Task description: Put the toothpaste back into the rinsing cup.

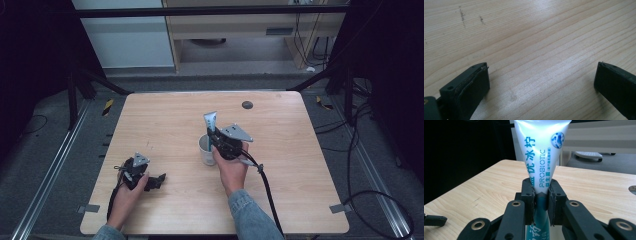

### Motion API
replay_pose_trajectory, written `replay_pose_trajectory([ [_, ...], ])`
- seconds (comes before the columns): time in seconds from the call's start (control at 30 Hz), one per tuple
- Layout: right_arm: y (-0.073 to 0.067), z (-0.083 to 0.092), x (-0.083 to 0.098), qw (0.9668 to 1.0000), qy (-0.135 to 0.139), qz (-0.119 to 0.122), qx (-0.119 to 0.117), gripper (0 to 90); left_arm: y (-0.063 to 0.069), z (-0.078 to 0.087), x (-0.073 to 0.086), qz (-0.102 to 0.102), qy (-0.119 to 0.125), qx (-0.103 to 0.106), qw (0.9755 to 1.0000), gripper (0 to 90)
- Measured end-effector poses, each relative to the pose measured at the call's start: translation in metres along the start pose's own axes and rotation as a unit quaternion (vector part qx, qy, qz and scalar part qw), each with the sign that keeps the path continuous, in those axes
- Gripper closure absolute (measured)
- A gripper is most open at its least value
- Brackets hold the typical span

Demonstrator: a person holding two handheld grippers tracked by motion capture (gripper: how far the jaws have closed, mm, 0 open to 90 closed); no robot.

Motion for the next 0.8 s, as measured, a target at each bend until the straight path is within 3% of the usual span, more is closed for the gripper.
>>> replay_pose_trajectory([
  [0.8,-0.0004,-0.0019,0.0087,0.9999,-0.012,-0.004,0.001,77.5,0.0000,0.0000,0.0000,0.000,0.000,0.000,1.0000,0.0],
])
Point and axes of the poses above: each handheld gripper's, and its own axes: z roughly backward along the jaws, x roughly out of its underside, y roughly to its right, the point moved 7 cm from there along -z, roughly forward along the jaws, and after that the axes turned 15 degrees about y, right-handed, at the moved point
